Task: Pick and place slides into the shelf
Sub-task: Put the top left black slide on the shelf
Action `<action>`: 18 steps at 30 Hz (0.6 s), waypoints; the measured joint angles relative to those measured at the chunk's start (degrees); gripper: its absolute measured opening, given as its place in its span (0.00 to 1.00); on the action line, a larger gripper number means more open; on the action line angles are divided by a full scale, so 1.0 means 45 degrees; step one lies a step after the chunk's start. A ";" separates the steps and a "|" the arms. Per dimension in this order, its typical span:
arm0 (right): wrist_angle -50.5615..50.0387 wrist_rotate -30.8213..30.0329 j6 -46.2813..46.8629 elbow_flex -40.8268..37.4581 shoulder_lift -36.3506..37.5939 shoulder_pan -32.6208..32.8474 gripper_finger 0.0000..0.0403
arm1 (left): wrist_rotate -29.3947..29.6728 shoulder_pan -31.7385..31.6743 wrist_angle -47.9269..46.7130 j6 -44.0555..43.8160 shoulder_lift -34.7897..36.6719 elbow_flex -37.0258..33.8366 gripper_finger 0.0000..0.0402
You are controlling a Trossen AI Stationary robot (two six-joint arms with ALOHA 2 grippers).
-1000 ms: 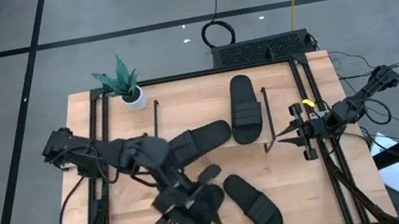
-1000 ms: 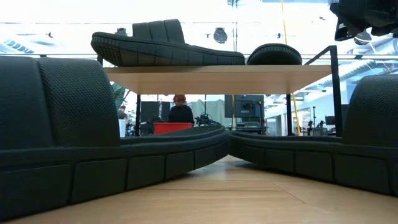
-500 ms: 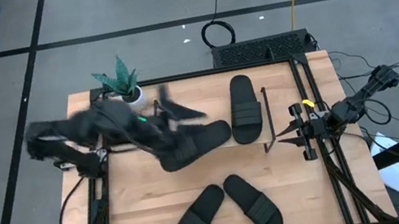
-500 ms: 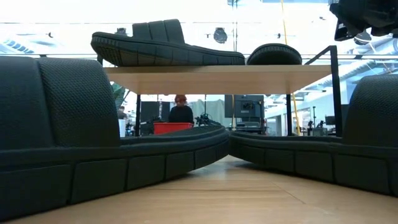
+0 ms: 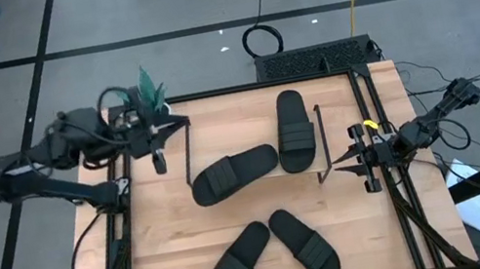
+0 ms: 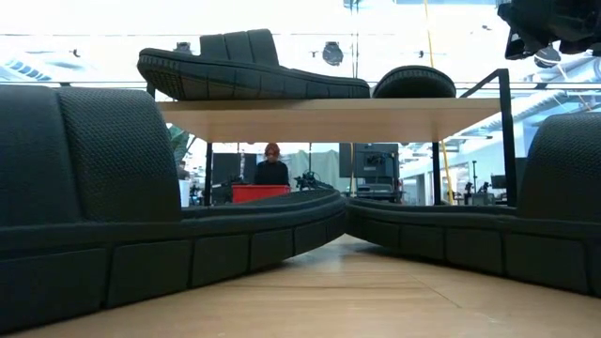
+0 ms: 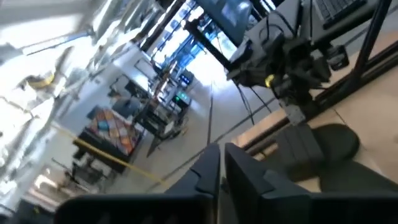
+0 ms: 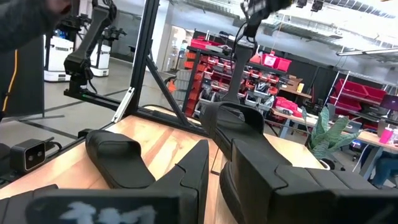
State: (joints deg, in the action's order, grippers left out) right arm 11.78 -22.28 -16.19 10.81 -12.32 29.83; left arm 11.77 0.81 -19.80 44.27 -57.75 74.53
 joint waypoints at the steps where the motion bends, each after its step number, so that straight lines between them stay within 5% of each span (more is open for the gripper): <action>1: 0.0002 -0.0001 0.0001 0.0000 0.0000 0.0002 0.16 | -0.0030 -0.0207 0.0485 -0.0298 0.0267 -0.0689 0.05; 8: -0.0002 -0.0013 0.0008 0.0000 0.0000 0.0003 0.16 | -0.0046 -0.0369 0.2820 -0.1506 0.1610 -0.4190 0.02; 18: -0.0017 -0.0033 0.0034 0.0000 -0.0148 0.0003 0.16 | 0.1454 0.1436 0.3737 0.0549 0.1691 -0.7183 0.01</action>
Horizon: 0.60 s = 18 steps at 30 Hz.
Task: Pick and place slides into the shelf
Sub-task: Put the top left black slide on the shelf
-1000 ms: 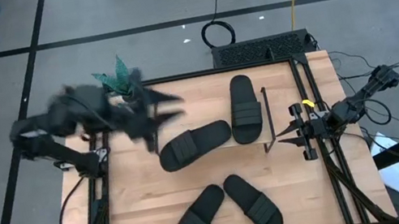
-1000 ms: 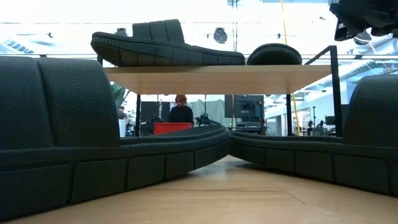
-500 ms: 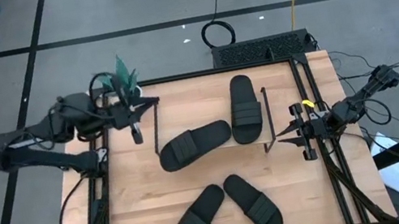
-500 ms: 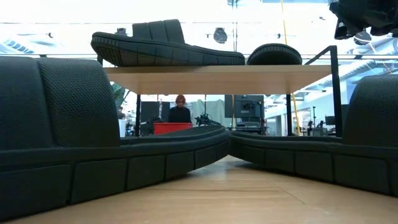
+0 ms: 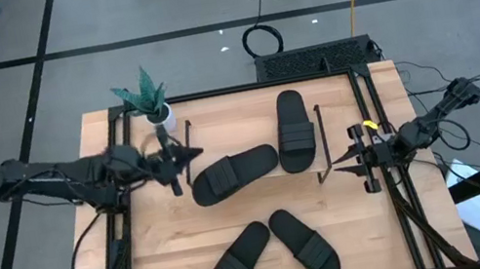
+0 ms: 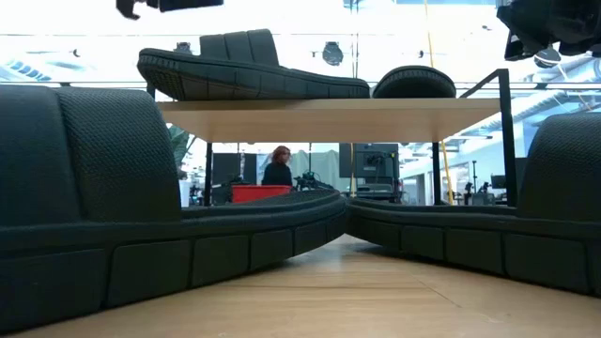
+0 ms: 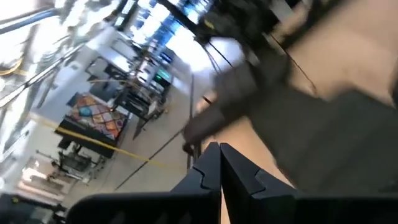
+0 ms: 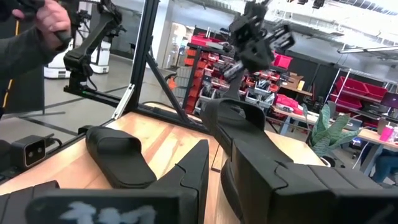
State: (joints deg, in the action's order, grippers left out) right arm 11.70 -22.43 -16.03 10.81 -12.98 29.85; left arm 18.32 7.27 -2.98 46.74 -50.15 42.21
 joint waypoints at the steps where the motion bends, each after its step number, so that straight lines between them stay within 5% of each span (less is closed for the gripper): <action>1: 0.0007 -0.0001 -0.0005 0.0000 -0.0032 -0.0005 0.16 | 0.0622 0.0327 0.0042 0.0349 0.0016 -0.0225 0.01; 5: 0.0012 -0.0001 -0.0007 0.0000 -0.0194 -0.0004 0.16 | 0.3028 0.1345 0.0803 0.1066 0.0764 -0.1061 0.00; 11: 0.0053 -0.0001 -0.0082 0.0000 -0.0443 0.0000 0.16 | 0.2392 0.1504 0.0590 0.0990 0.2755 -0.2326 0.01; 18: 0.0123 -0.0001 -0.0209 0.0000 -0.0614 0.0000 0.16 | 0.2634 0.1779 0.0643 0.2336 0.1748 -0.3072 0.03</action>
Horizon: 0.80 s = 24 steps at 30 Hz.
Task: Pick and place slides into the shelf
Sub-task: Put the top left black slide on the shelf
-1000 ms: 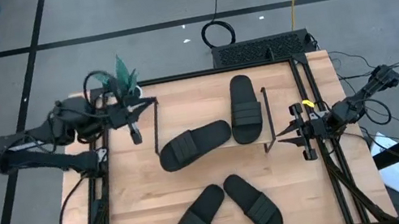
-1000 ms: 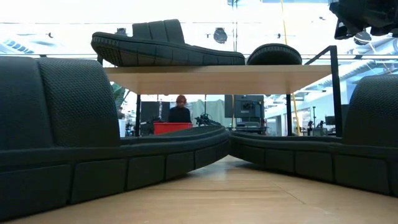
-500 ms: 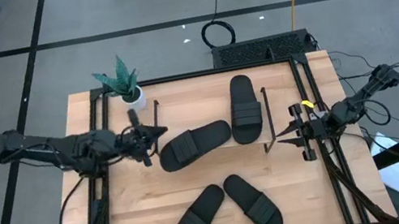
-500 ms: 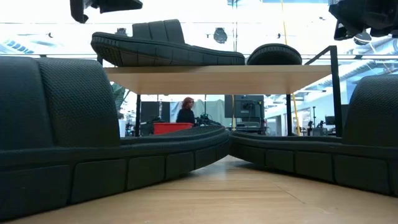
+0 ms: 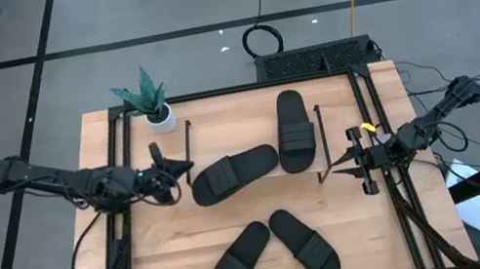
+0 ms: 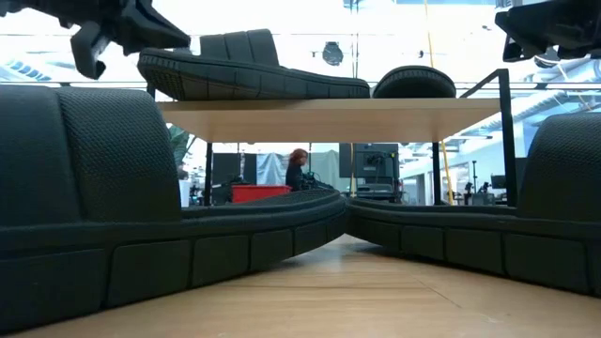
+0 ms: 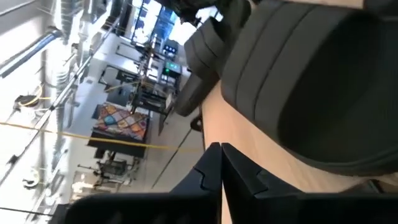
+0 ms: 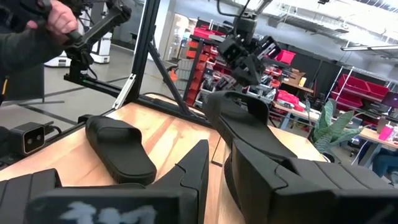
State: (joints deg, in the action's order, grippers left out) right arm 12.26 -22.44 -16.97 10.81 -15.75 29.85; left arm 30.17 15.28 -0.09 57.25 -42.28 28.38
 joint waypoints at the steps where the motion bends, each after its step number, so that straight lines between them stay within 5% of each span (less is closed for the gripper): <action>1: 0.0000 0.0003 0.0000 0.0000 0.0000 -0.0005 0.16 | 0.0214 0.0096 0.0051 0.0111 -0.0238 0.0005 0.05; 17: -0.0005 0.0005 0.0261 0.0000 0.0000 -0.0001 0.16 | 0.0336 0.0599 0.0939 0.1098 -0.1192 0.0005 0.56; 24: -0.0006 0.0005 0.0257 0.0000 -0.0010 -0.0005 0.16 | 0.0696 0.1109 0.0945 0.0679 -0.1664 0.0010 0.70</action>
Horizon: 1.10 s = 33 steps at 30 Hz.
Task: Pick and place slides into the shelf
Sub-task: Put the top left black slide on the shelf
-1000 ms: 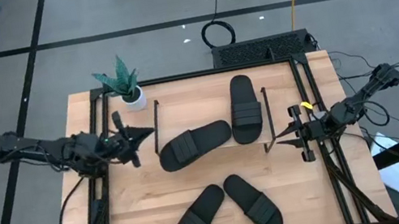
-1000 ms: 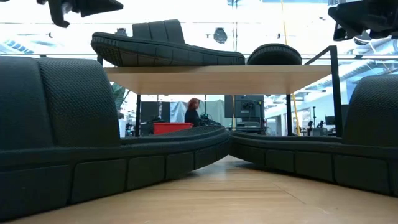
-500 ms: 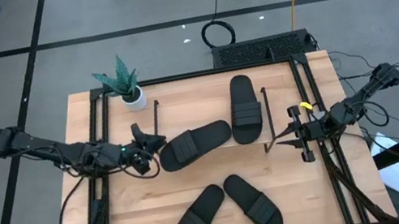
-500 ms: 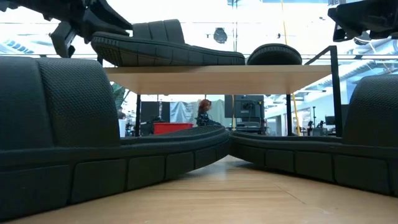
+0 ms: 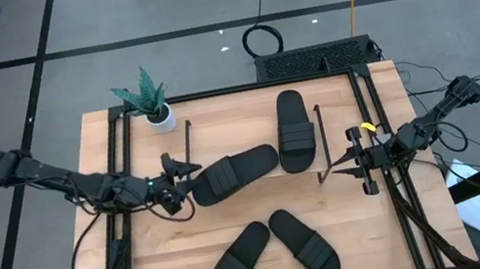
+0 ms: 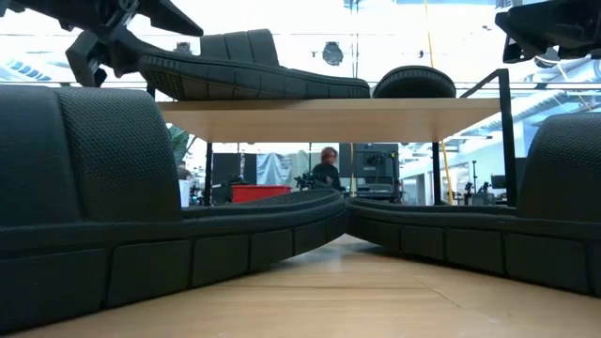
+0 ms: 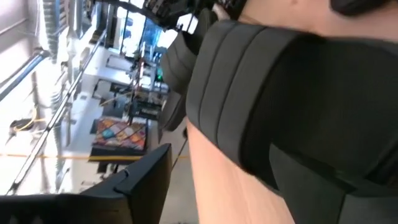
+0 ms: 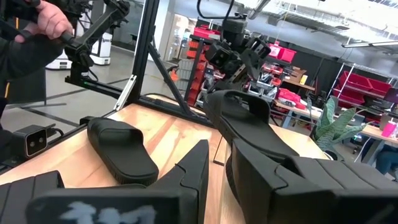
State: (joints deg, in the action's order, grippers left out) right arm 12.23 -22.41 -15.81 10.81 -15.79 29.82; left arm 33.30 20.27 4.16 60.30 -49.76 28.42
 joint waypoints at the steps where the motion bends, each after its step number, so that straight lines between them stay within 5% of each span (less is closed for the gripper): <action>1: 0.0000 0.0000 0.0000 0.0000 -0.0005 0.0000 0.16 | 0.0290 0.0100 0.0043 0.0012 -0.0088 0.0000 0.70; 10: -0.0005 0.0000 0.0015 0.0000 -0.0010 0.0000 0.16 | 0.1663 0.0609 0.0115 -0.0176 -0.1147 0.0402 0.68; 23: 0.0000 0.0000 0.0029 0.0000 -0.0010 0.0000 0.16 | 0.1540 0.0114 0.0093 -0.0020 -0.3113 0.1594 0.68; 33: -0.0005 0.0000 0.0029 0.0000 -0.0010 0.0000 0.16 | 0.0958 0.0216 0.0161 0.0040 -0.3122 0.1622 0.68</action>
State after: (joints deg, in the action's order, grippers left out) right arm 12.21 -22.41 -15.68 10.81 -15.84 29.82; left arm 37.62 21.24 4.89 60.48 -63.81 35.73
